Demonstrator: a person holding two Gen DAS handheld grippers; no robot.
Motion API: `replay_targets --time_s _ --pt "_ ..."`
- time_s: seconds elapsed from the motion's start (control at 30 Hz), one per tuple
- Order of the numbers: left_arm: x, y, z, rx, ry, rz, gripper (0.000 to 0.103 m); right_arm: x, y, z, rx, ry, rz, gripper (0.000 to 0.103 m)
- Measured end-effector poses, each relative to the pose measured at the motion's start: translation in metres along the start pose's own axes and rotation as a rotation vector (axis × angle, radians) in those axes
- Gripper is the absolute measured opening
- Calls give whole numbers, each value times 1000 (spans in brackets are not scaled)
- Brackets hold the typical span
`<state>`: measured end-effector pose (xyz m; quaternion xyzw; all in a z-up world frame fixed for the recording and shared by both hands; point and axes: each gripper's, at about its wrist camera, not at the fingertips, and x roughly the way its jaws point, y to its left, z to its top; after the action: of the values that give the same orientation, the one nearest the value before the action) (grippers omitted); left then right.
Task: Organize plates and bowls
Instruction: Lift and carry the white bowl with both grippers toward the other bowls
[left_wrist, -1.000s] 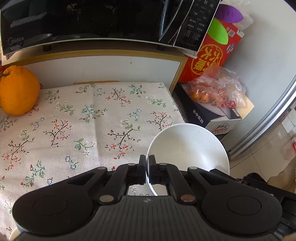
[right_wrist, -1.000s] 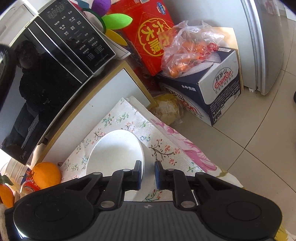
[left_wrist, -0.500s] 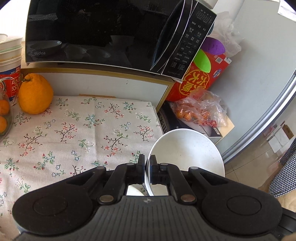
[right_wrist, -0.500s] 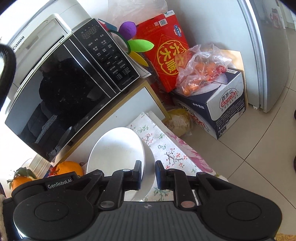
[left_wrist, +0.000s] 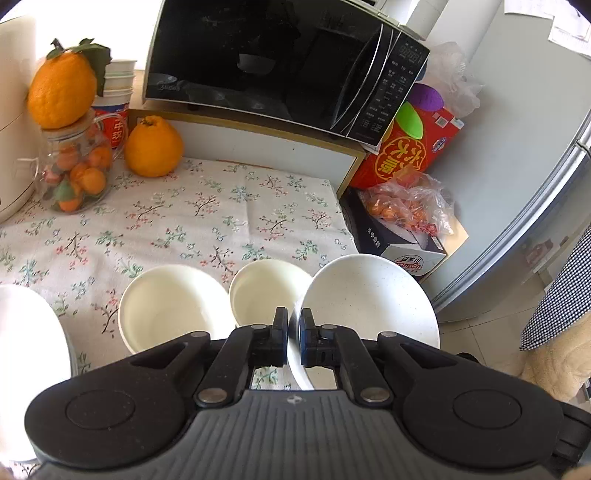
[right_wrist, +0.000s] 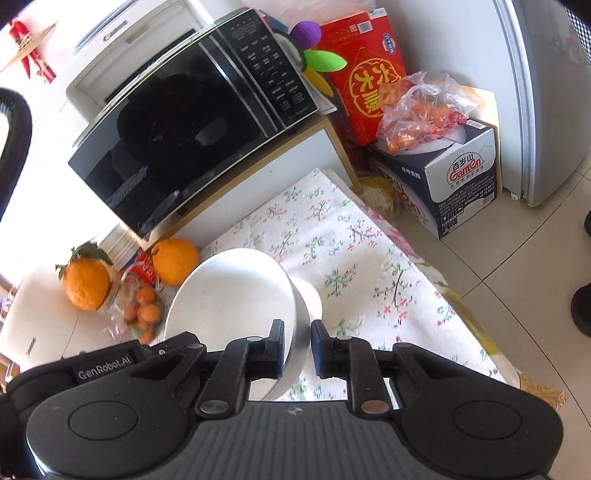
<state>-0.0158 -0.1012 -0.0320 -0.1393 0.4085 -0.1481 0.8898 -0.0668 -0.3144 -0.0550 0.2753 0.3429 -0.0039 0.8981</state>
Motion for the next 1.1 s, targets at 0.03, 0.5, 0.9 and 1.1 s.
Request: replay_targets --time_s 0.03,0.5,0.9,1.1 --pt "-3 3 -4 -3 3 0 6 -1 0 -5 -3 15 7 13" --pt "-13 27 -58 -11 90 48 6 3 -2 -47 -115 235 -23 13" --pt "-7 36 -75 -5 130 77 7 23 3 -65 -217 353 -85 16" --pt "-7 45 -77 -8 140 82 7 27 8 -67 -232 367 -80 16"
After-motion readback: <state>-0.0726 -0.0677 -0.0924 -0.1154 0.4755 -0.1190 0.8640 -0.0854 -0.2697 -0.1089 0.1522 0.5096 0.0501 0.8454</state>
